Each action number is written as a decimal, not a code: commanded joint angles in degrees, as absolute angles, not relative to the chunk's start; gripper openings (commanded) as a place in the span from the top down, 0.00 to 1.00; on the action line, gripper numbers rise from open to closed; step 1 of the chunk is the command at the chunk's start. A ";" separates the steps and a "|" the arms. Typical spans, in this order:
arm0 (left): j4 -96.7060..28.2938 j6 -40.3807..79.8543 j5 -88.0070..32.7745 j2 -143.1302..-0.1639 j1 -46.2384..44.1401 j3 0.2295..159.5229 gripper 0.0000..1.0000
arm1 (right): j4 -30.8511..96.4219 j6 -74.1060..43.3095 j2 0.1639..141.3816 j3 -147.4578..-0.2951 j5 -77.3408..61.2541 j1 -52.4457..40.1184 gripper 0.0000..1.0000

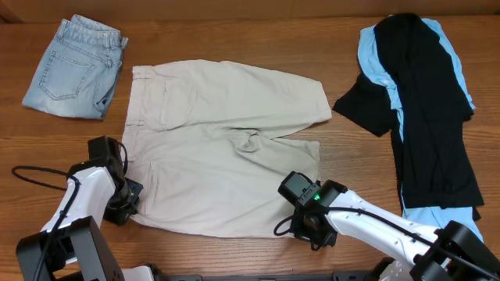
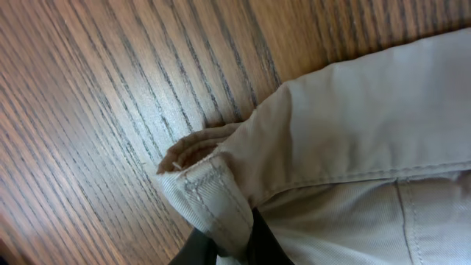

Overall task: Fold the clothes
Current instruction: 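Grasp the bottom hem corners with both grippers and lift, then fold the shorts' bottom half up onto the waistband with both grippers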

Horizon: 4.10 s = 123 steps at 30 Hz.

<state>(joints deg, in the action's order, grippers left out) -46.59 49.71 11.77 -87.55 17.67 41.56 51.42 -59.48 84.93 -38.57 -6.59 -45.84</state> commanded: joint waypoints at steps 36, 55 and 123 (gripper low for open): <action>-87.29 30.81 10.66 -66.43 17.98 83.02 0.96 | 82.98 -39.81 55.94 -72.07 9.23 -24.36 0.96; -64.20 34.74 10.96 -80.93 17.98 71.22 0.96 | 46.65 -27.97 87.48 -72.05 17.23 -23.33 0.96; -86.46 16.51 0.36 -73.12 11.70 94.91 0.00 | 42.37 -5.52 93.12 -74.89 -6.07 -10.66 0.00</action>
